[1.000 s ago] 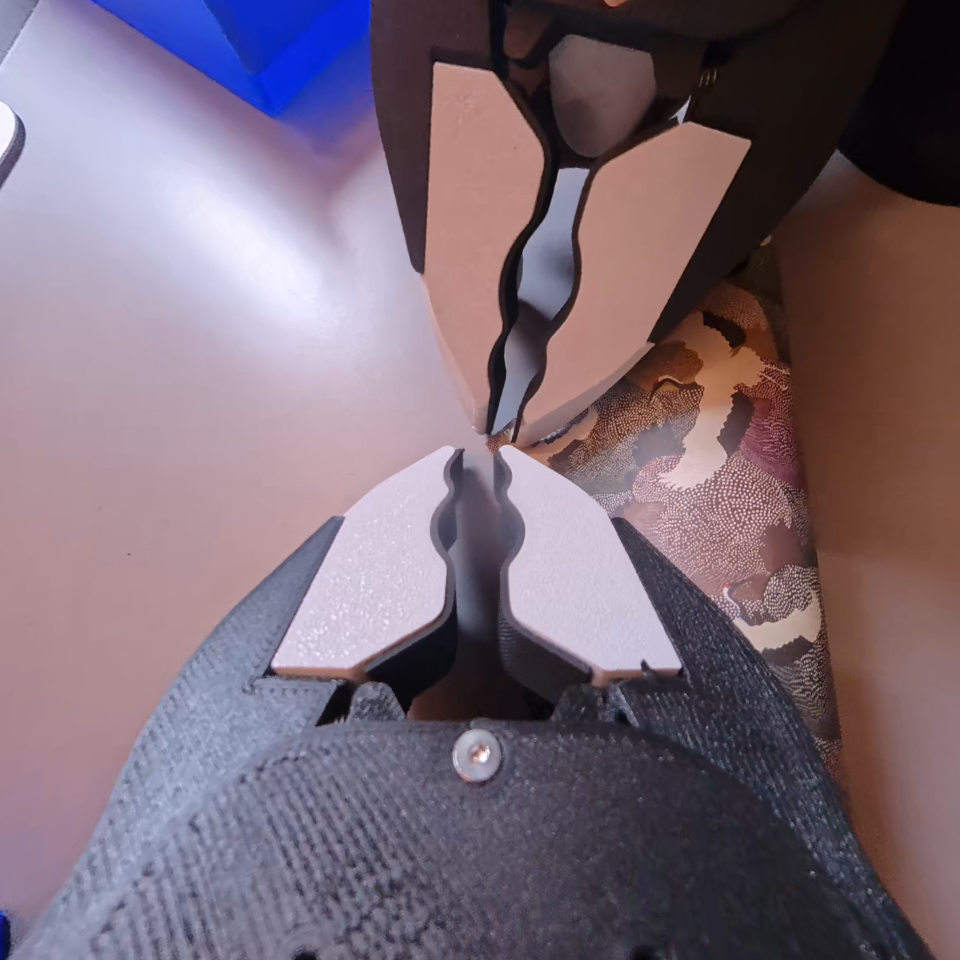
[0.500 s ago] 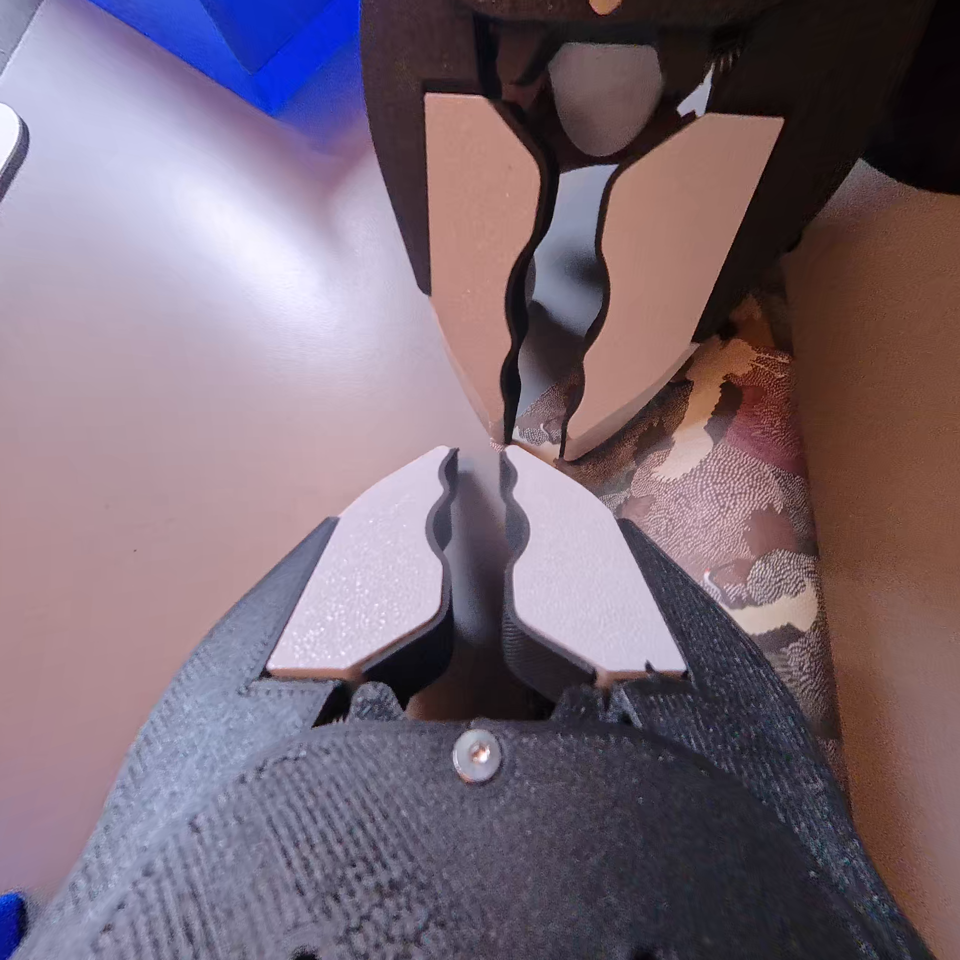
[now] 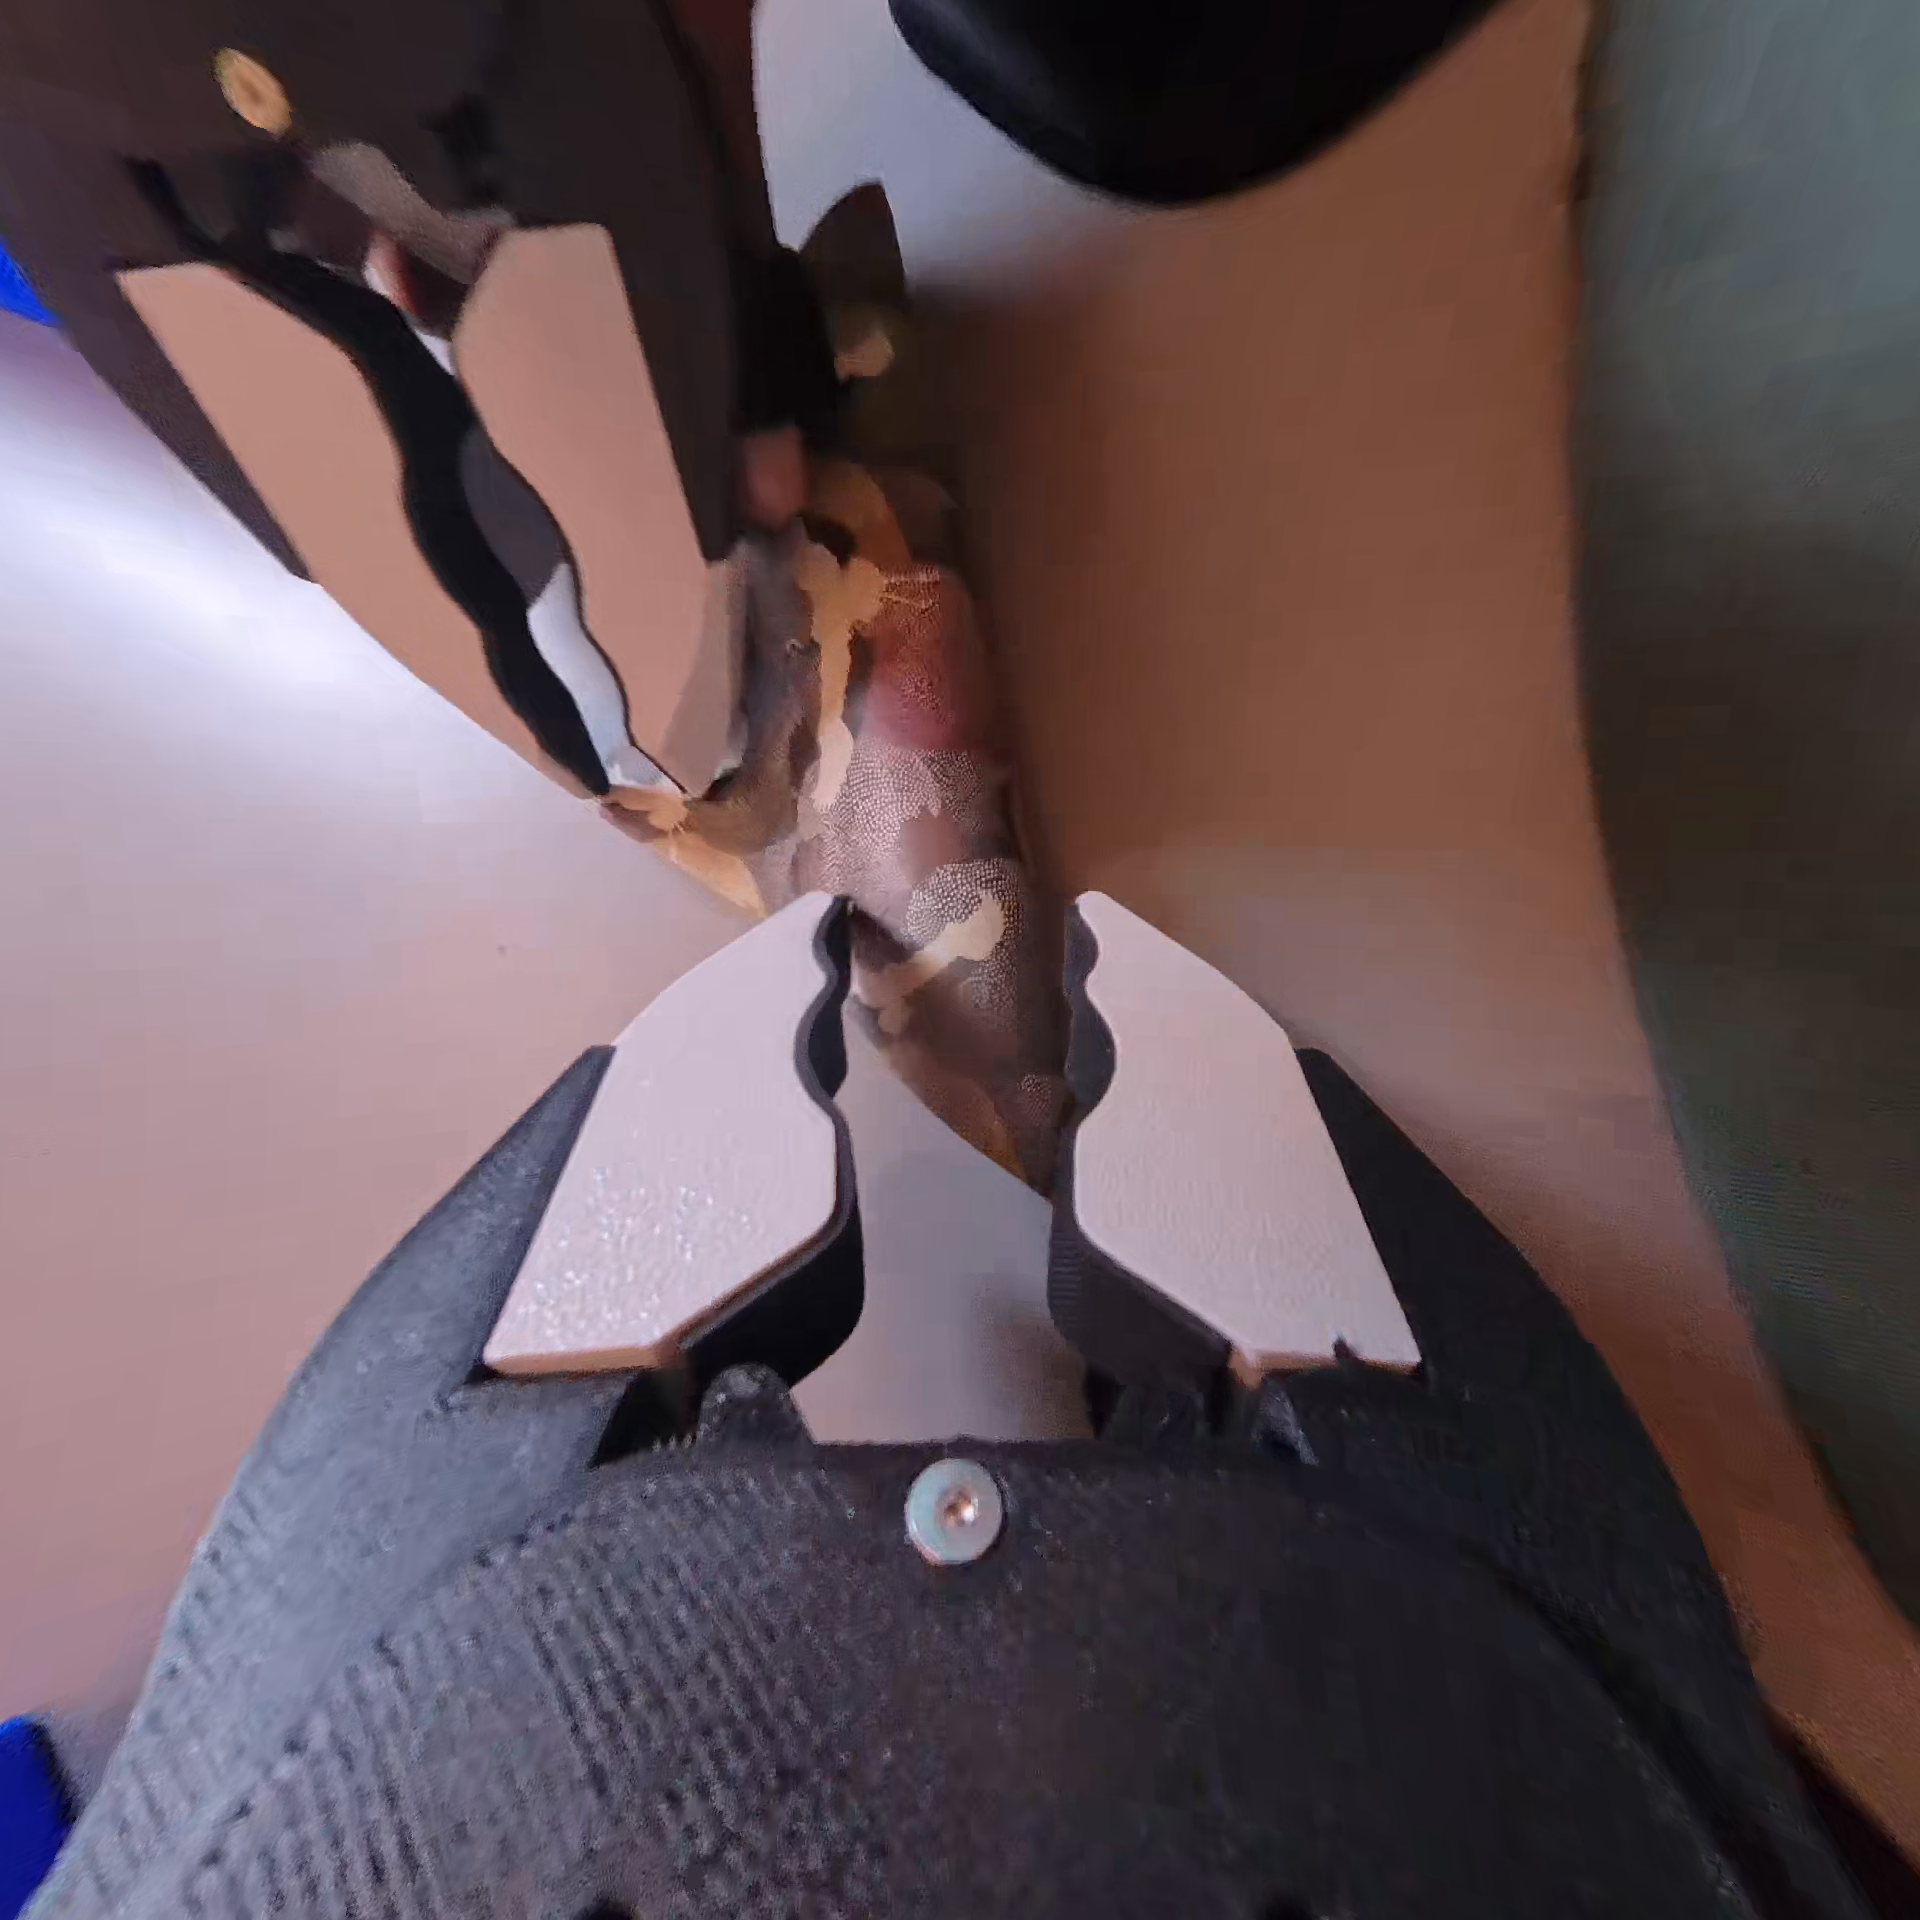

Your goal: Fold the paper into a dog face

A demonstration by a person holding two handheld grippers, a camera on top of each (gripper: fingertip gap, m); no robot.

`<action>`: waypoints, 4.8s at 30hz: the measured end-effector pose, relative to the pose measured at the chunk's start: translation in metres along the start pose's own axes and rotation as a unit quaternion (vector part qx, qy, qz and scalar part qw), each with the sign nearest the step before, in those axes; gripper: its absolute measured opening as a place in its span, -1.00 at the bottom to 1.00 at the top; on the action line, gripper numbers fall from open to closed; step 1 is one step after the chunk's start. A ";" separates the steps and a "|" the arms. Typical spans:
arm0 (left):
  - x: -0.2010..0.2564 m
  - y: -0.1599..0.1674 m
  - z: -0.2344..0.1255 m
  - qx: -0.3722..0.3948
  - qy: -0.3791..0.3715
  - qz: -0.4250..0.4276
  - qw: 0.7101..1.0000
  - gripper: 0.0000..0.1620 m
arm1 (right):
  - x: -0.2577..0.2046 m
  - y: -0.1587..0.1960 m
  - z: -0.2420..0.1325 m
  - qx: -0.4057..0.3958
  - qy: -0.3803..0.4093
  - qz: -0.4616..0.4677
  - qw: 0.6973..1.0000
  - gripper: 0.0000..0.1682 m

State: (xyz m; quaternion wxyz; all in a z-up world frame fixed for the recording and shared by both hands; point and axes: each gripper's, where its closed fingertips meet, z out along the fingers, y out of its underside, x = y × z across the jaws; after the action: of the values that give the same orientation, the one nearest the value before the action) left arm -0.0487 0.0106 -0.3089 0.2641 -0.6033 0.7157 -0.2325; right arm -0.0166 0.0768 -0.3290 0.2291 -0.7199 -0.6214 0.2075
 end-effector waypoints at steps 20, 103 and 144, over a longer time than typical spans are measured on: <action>0.004 0.006 0.008 -0.038 -0.076 0.078 0.993 -0.82 | -0.001 0.000 0.000 0.003 -0.004 0.004 1.000 -0.79; 0.002 0.054 -0.044 -0.135 -0.326 0.162 0.922 -1.00 | 0.000 -0.001 0.000 0.006 -0.002 0.006 1.000 -0.82; 0.008 -0.012 -0.054 0.092 -0.134 -0.036 0.986 -0.93 | 0.000 -0.001 0.000 0.006 -0.001 0.007 1.000 -0.83</action>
State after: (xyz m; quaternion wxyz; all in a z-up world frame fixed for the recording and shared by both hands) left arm -0.0766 0.0011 -0.2612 0.4032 -0.6275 0.6272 -0.2242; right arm -0.0173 0.0764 -0.3288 0.2311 -0.7228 -0.6153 0.2133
